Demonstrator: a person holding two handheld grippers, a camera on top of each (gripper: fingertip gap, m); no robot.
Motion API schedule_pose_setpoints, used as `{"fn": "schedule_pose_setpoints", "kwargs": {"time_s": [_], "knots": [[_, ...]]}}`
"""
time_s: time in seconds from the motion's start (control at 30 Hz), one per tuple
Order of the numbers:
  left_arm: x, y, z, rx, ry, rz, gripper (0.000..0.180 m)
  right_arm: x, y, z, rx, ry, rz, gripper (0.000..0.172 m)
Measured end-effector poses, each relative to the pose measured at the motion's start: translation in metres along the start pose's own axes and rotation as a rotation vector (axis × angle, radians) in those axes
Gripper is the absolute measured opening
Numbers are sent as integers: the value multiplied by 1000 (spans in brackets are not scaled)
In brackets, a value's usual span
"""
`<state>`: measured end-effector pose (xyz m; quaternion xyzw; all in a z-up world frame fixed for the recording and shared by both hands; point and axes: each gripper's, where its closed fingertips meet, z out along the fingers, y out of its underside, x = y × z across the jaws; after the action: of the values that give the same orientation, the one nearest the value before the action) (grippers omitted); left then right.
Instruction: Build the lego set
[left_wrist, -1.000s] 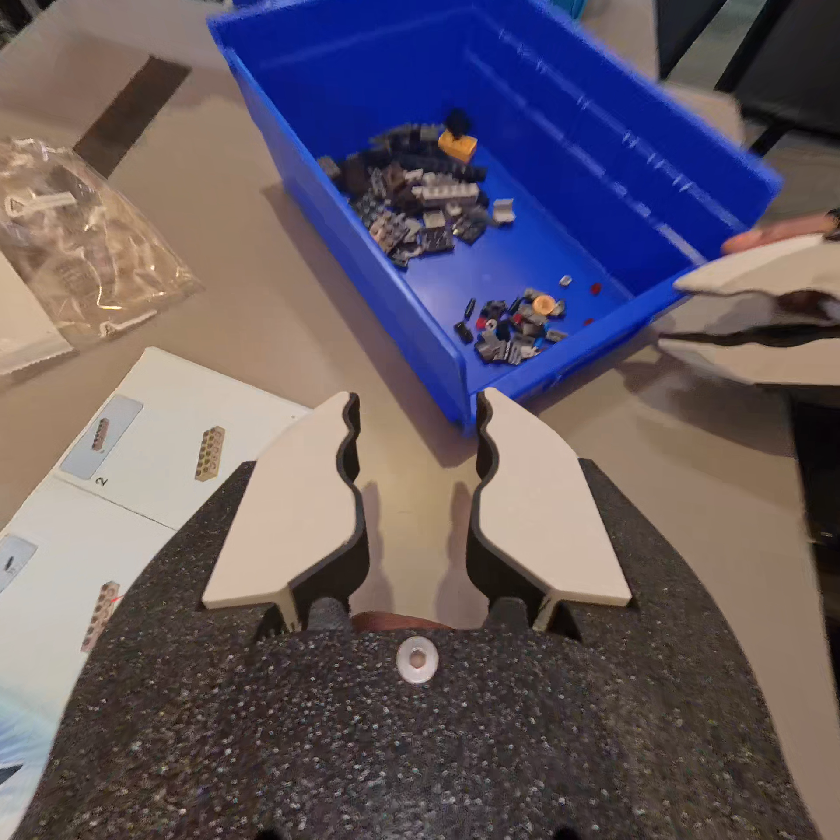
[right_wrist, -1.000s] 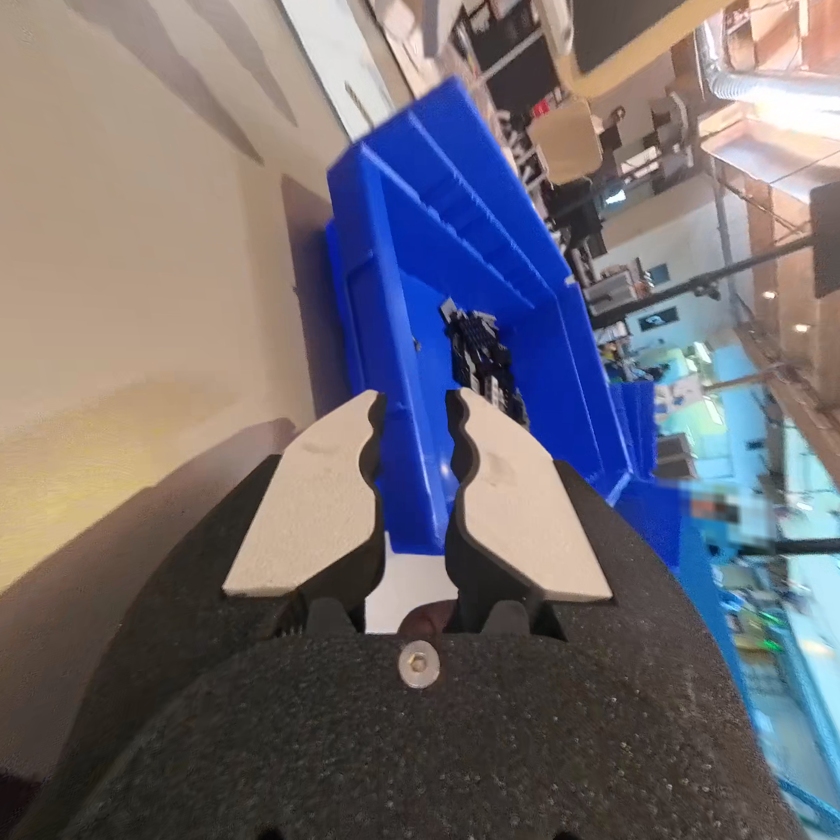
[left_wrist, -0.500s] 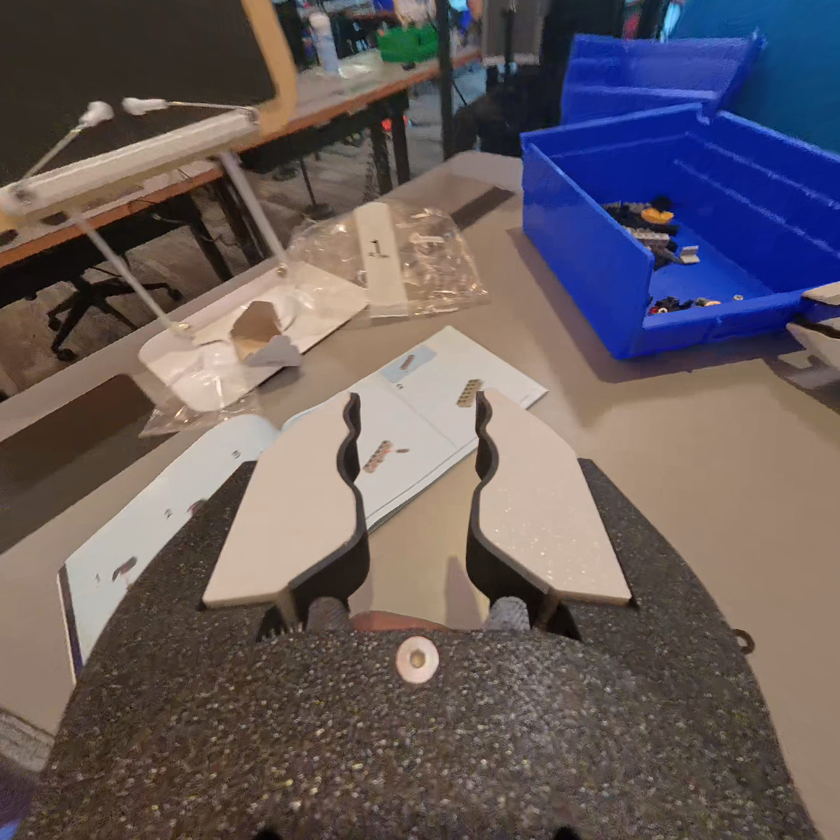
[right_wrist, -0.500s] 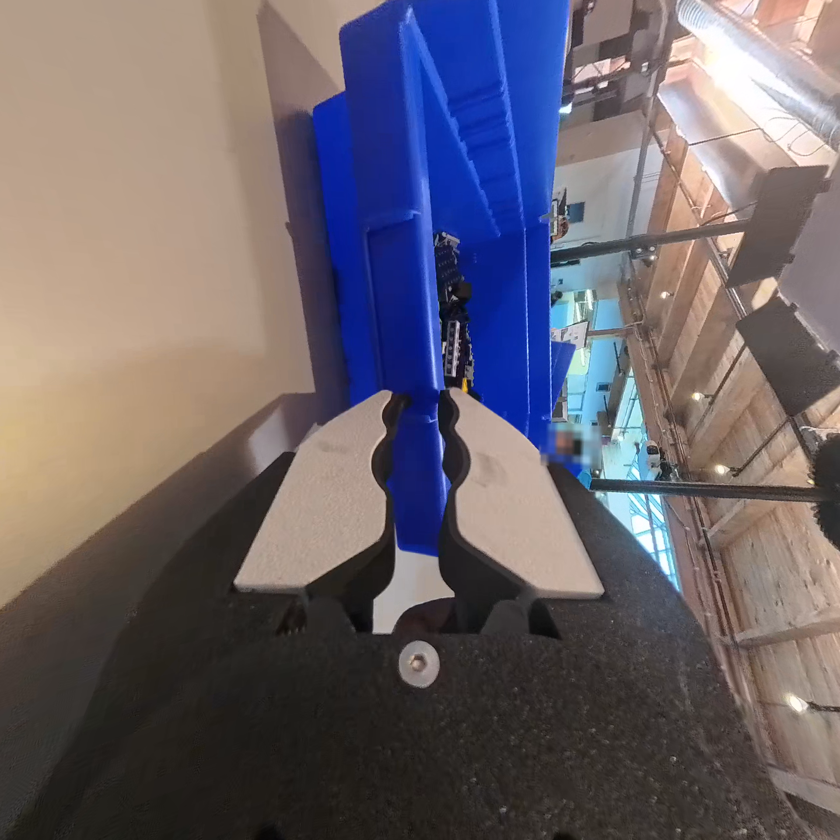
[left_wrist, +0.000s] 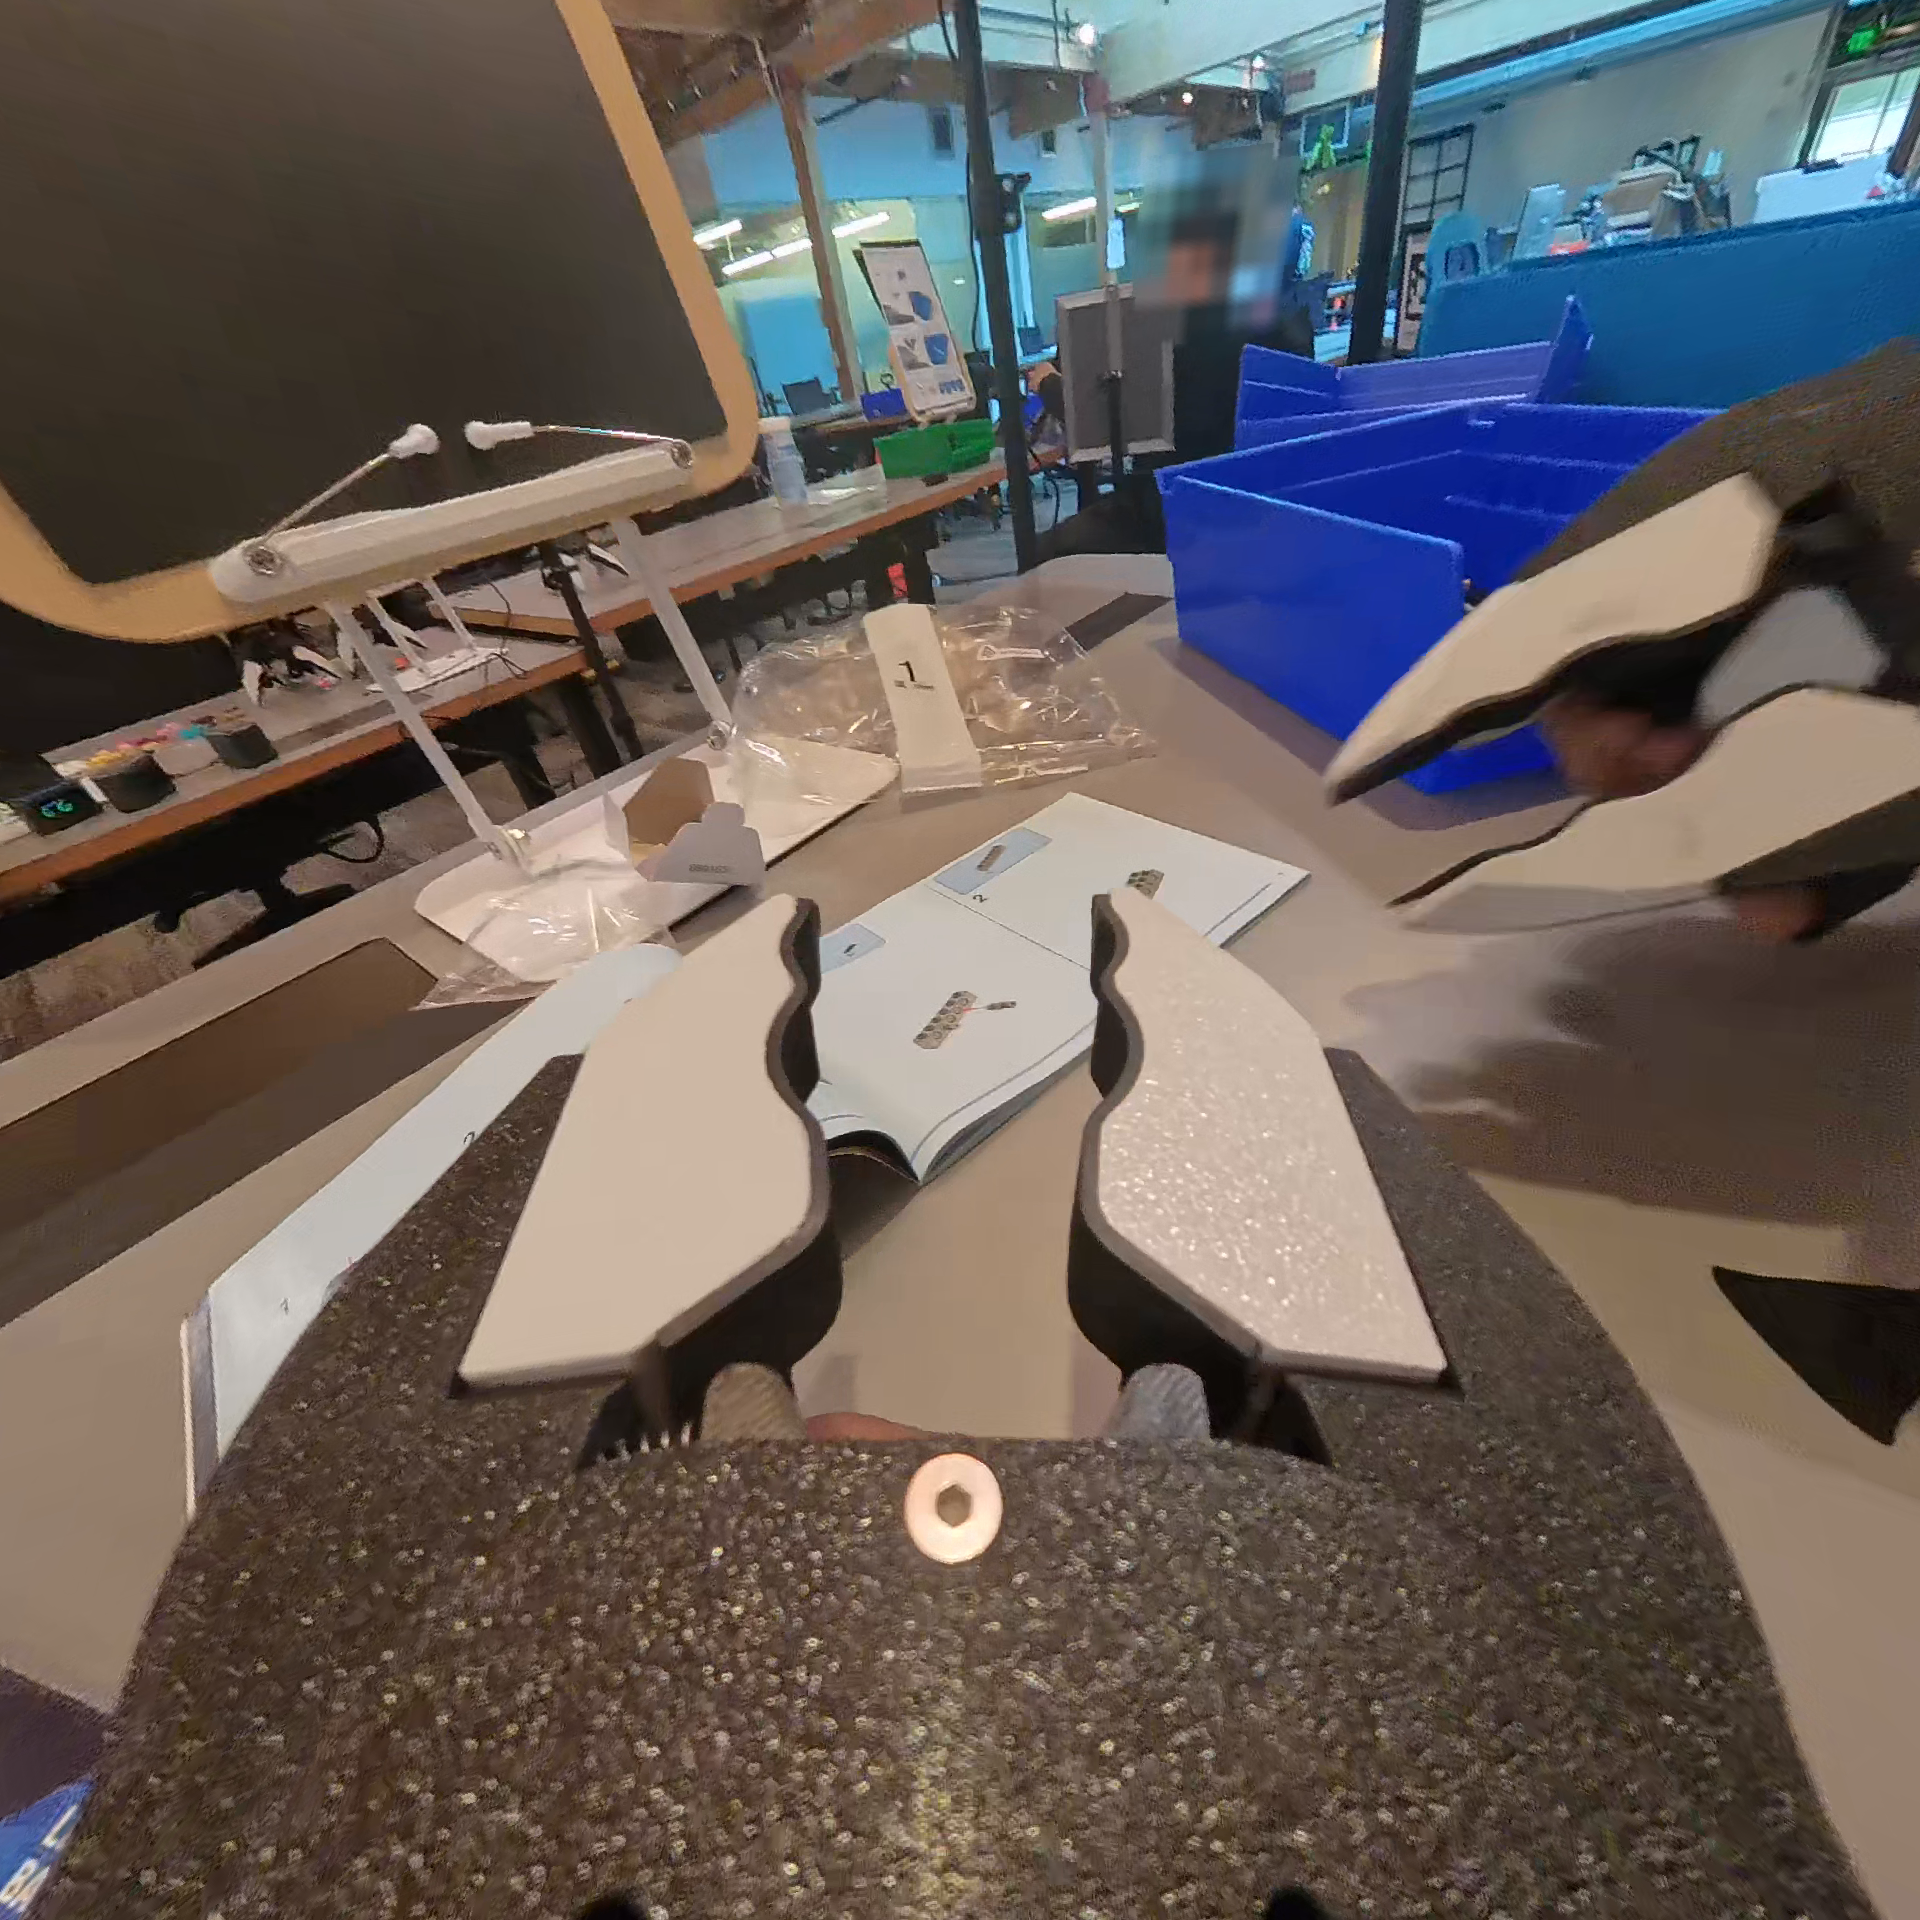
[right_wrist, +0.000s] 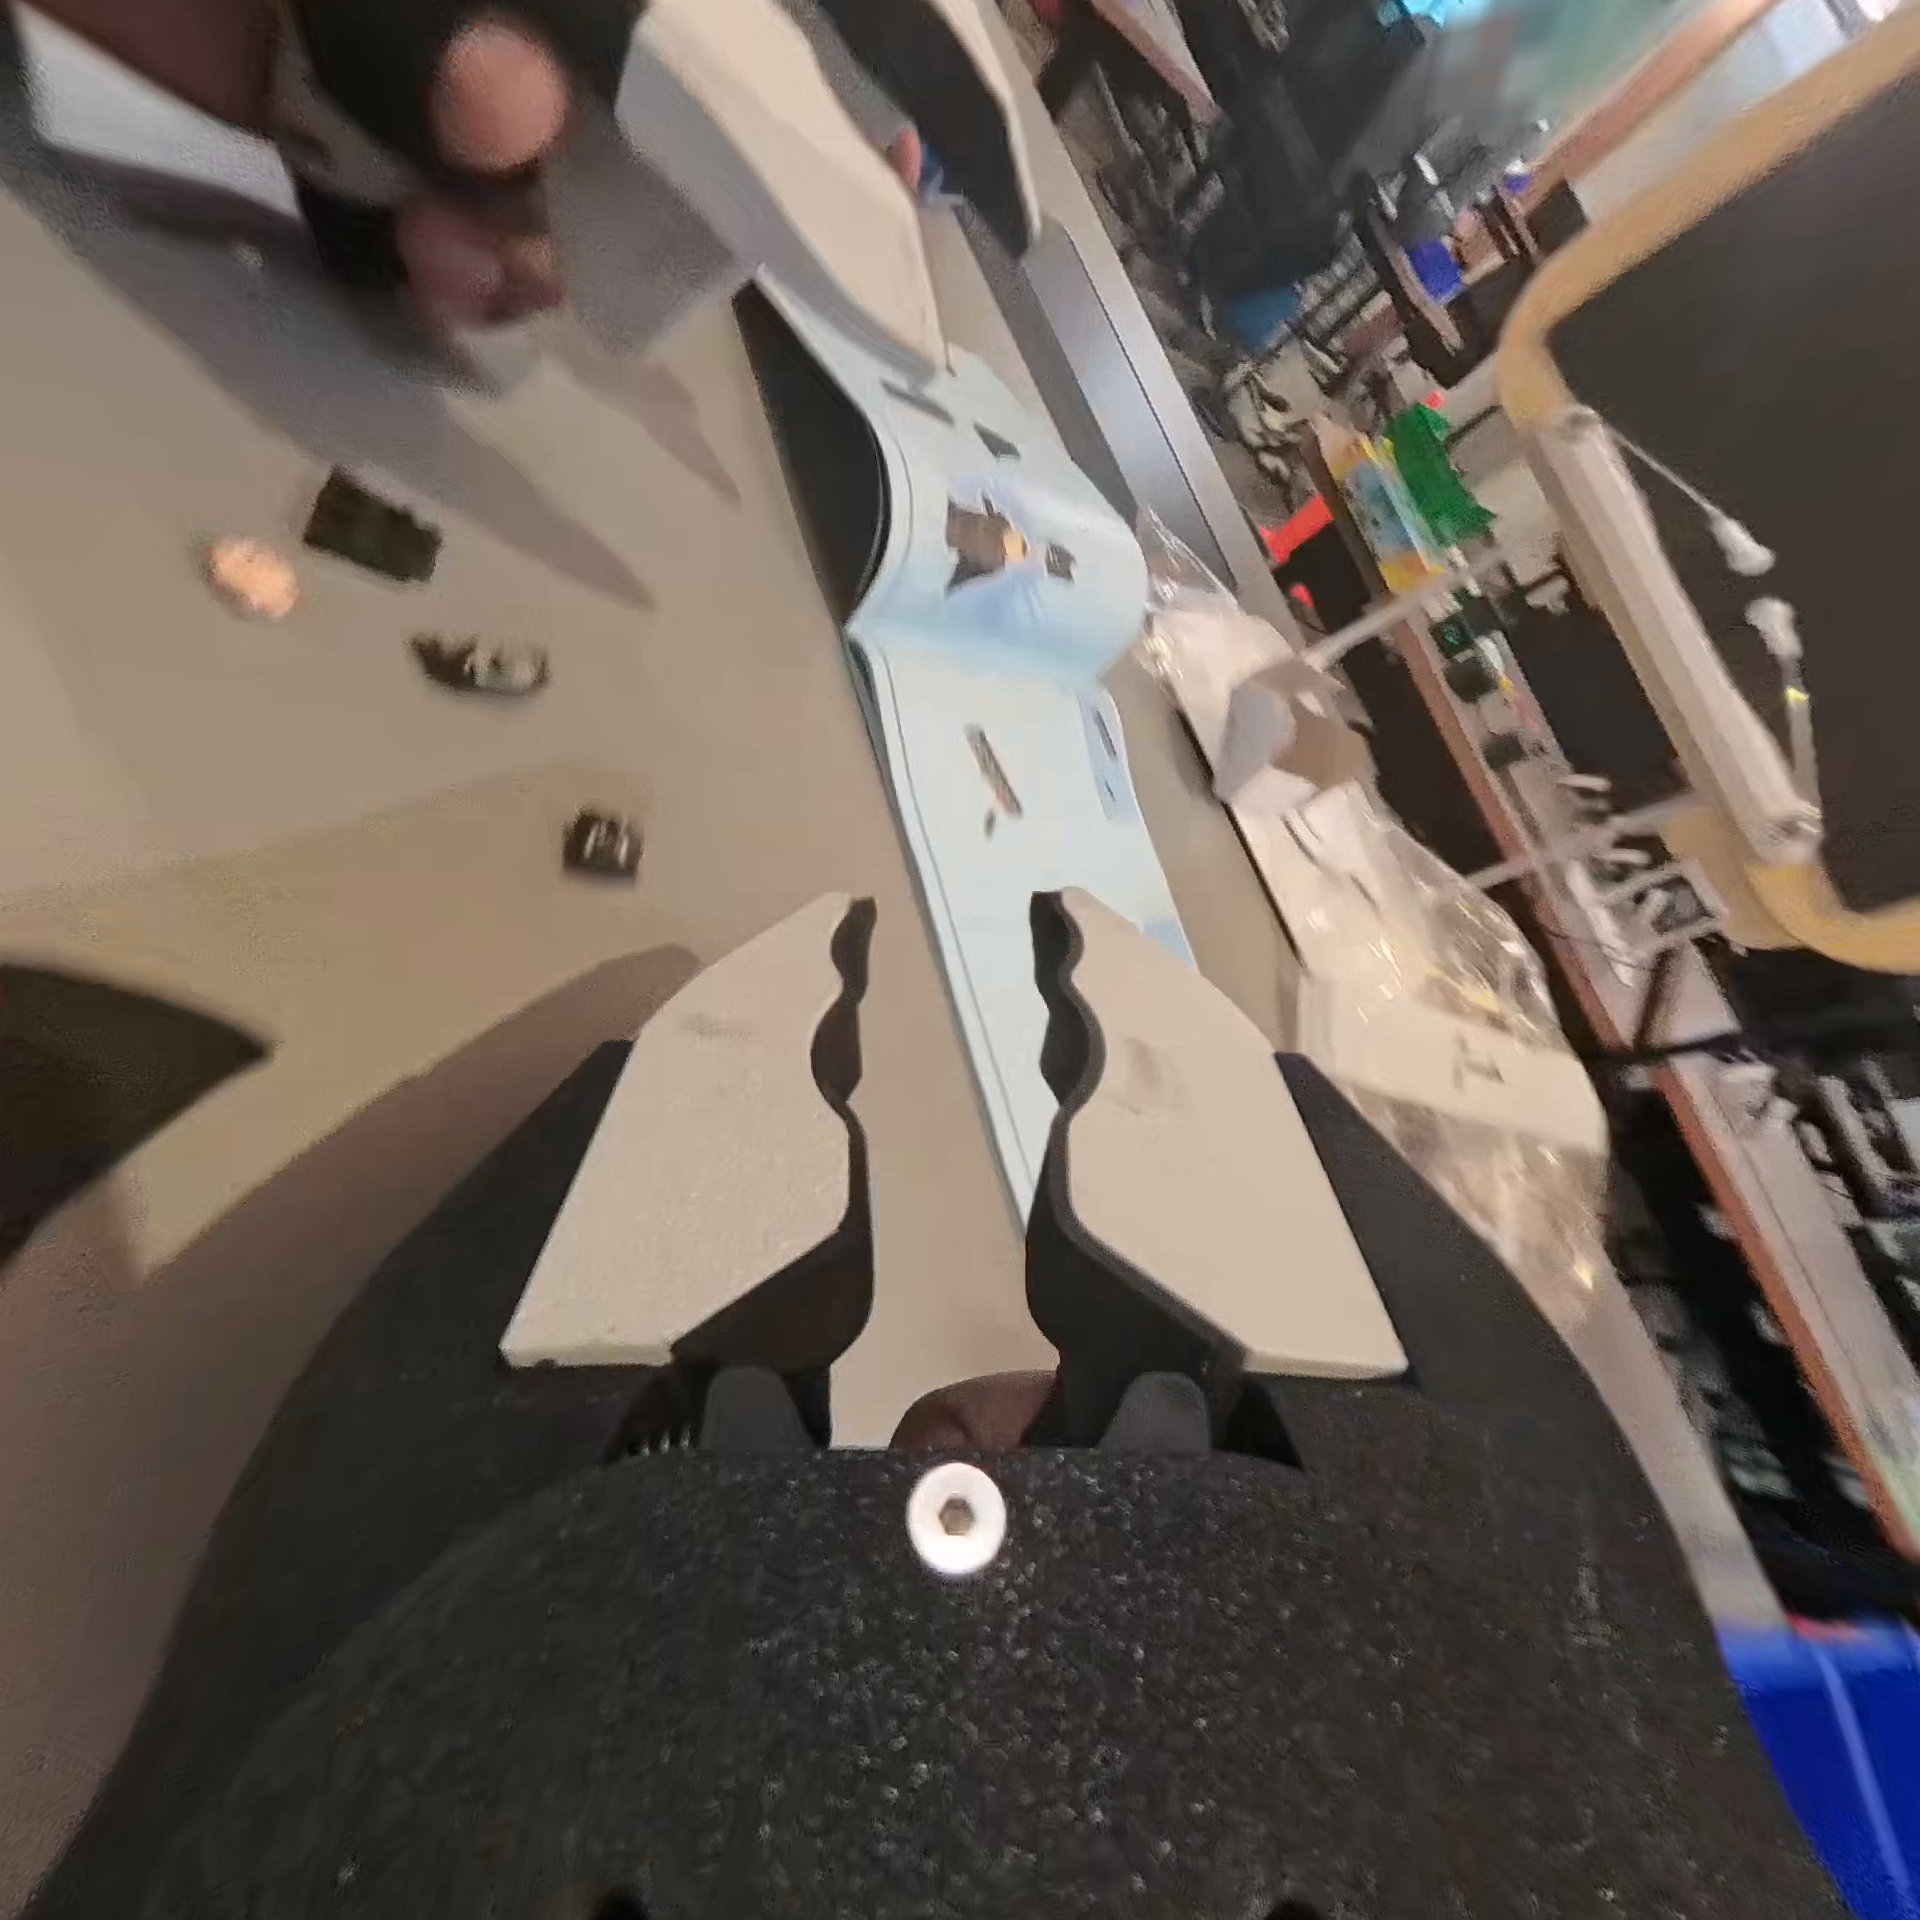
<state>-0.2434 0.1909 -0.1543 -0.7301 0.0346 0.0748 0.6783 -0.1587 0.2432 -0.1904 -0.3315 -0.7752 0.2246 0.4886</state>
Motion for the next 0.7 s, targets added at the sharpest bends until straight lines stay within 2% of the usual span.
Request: {"fn": "schedule_pose_setpoints", "kwargs": {"time_s": [0.1, 0.17, 0.33, 0.43, 0.57, 0.7], "knots": [[-5, -5, -2, 40, -30, -19, 48, -2, -7, 43, 45, -82, 116, 31], [0, -4, -3, 36, -2, -11, 46, -8, 0, 56, 41, -113, 164, 31], [42, 0, -5, -46, 233, 147, 45, -14, 9, 54, 30, -82, -1, 30], [46, 11, -6, -111, 258, 190, 45, -17, 13, 57, -2, -88, -24, 30], [48, 26, -8, -161, 317, 171, 40, -18, 14, 58, -8, -96, -31, 29], [74, 17, -18, -141, 439, 205, 33, -18, 16, 60, -22, -116, -8, 28]]}}
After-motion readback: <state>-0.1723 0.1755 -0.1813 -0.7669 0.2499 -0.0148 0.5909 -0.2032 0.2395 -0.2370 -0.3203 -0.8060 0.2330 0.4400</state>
